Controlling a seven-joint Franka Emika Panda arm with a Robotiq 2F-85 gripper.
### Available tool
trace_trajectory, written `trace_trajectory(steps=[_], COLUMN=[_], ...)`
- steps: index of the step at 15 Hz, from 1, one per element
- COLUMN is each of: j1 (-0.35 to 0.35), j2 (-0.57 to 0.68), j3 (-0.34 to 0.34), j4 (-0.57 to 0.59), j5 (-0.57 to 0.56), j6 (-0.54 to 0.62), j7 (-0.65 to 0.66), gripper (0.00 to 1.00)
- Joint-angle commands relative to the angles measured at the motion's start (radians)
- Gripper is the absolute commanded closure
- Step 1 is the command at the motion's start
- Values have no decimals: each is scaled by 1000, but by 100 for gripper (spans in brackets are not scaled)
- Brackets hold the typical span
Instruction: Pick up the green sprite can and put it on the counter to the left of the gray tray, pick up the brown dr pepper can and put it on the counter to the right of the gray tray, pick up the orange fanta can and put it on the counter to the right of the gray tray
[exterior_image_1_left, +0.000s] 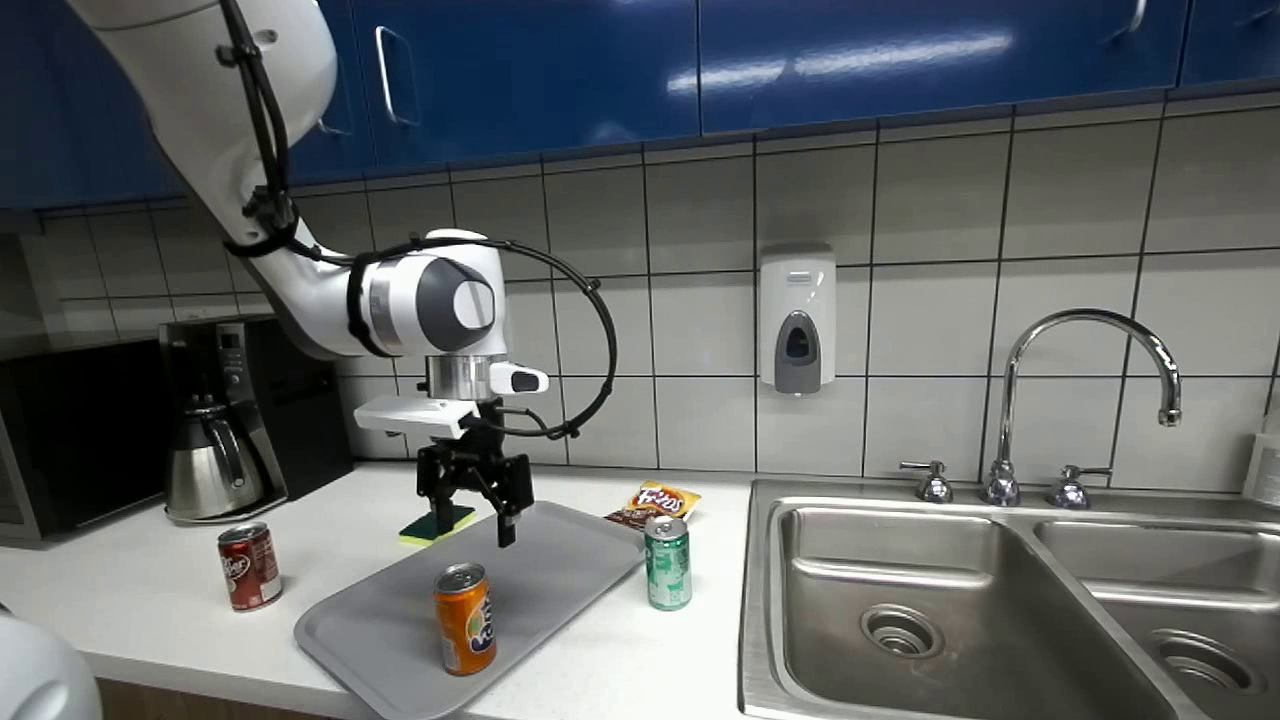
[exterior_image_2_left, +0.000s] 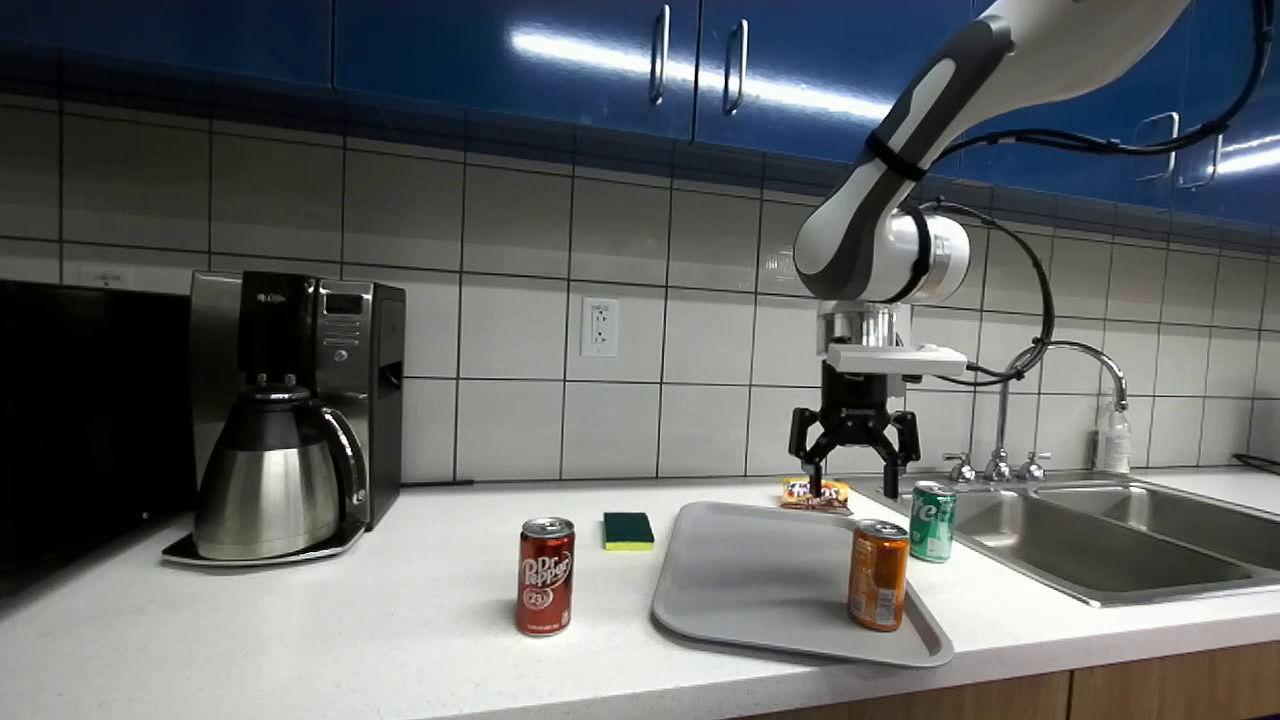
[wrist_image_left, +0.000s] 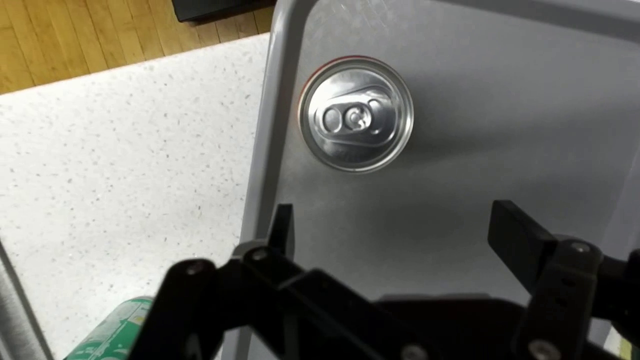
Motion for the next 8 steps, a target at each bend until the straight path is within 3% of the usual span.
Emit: trace_trajectory(steps=[1, 8], j1=[-14, -5], j2=[-18, -22], j3=[17, 30], j4=[-2, -41], j5=[-24, -94], j6=[-52, -19], j7=[-54, -57], gripper=[0, 0])
